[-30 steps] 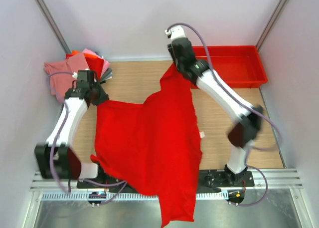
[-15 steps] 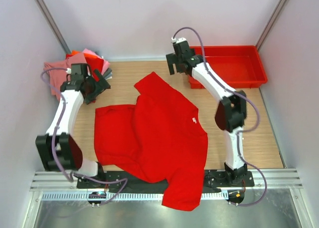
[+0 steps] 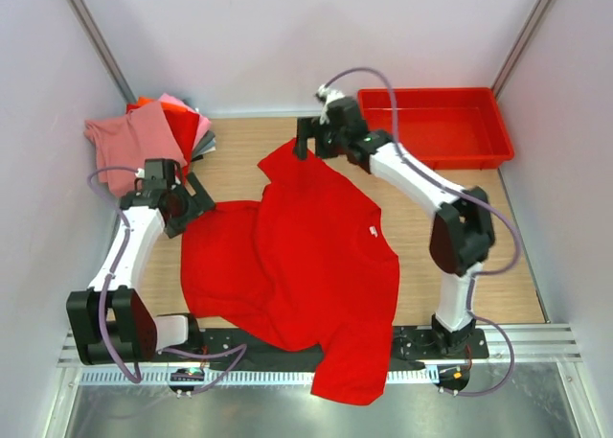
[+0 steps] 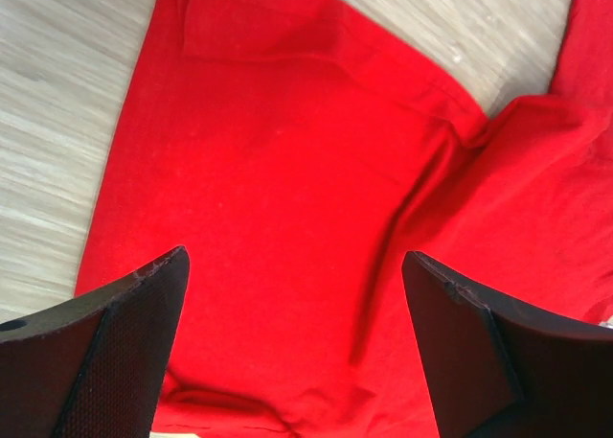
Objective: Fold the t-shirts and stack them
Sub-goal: Flatten the tshirt out
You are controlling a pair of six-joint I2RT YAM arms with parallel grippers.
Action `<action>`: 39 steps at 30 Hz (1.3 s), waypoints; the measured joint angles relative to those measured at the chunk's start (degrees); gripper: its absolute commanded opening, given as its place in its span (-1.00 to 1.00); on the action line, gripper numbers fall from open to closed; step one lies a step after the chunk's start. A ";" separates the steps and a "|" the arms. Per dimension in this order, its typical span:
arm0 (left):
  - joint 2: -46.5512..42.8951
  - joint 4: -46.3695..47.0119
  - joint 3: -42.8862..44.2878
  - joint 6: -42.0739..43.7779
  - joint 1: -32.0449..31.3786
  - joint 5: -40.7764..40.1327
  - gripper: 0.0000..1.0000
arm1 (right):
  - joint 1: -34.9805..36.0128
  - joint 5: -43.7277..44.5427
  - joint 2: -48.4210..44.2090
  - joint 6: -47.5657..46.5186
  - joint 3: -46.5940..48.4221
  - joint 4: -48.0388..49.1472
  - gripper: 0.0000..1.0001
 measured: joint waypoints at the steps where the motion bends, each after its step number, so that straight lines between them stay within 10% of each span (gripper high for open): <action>1: 0.07 -0.07 -0.55 0.00 -0.09 0.00 0.83 | 0.35 -0.37 3.04 0.44 -0.24 -0.68 0.98; 27: 33.14 9.79 12.09 -5.40 -7.30 -5.79 0.60 | -7.58 6.32 25.88 2.36 10.45 -10.34 0.99; 39: 32.85 8.50 12.52 -5.01 -8.04 -9.46 0.59 | -8.15 8.90 30.71 1.01 19.98 -18.62 1.00</action>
